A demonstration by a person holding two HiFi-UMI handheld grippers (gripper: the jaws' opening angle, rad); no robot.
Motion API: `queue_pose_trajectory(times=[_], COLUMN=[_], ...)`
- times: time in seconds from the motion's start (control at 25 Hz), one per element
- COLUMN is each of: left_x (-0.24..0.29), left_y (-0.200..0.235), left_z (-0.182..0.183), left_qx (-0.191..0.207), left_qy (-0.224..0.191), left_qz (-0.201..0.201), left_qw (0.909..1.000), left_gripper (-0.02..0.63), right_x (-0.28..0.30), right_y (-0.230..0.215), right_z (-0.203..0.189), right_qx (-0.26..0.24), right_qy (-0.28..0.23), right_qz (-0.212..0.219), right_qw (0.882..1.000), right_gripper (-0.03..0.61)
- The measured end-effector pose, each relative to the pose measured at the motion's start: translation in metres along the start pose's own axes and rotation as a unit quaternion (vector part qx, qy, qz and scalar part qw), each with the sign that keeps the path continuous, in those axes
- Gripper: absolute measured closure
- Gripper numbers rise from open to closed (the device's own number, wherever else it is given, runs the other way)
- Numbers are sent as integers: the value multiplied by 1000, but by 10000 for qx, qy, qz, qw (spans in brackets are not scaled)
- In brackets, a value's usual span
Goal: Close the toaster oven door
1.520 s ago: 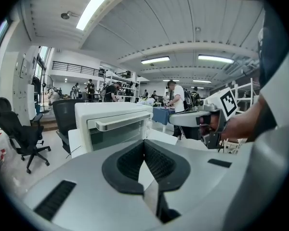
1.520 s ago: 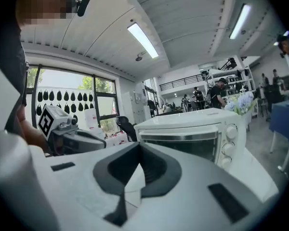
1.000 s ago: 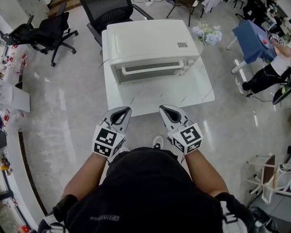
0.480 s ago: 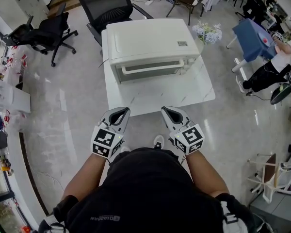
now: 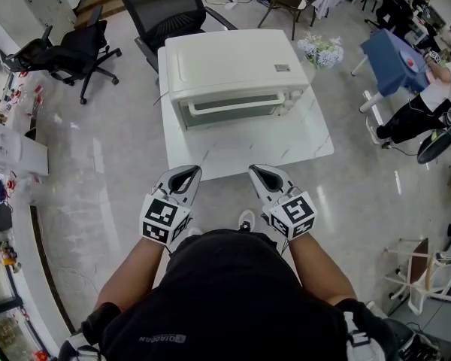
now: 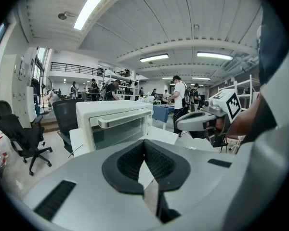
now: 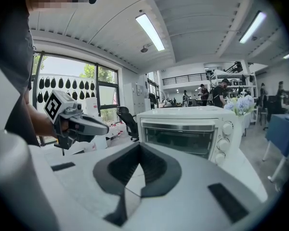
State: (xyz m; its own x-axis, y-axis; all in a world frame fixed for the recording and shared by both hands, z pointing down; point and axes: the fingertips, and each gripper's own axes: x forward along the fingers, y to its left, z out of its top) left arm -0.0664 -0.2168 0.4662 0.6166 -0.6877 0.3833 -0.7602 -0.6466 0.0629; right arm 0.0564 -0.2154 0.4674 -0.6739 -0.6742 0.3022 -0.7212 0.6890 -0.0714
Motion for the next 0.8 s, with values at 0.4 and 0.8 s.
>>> queue_pose_trajectory(times=[0.4,0.8], left_x=[4,5], left_y=[-1,-1], left_z=[0,1], left_qx=[-4,-2], left_qy=[19,3], left_qz=[-2,3], left_qw=[10000,10000], left_gripper=[611,611], right_x=[1,1], right_y=[-2,-2], right_z=[-4,-3], right_qx=[105,131], right_qy=[0,-20], right_qz=[48,50], right_qw=[9999,9999], right_gripper=[577,577])
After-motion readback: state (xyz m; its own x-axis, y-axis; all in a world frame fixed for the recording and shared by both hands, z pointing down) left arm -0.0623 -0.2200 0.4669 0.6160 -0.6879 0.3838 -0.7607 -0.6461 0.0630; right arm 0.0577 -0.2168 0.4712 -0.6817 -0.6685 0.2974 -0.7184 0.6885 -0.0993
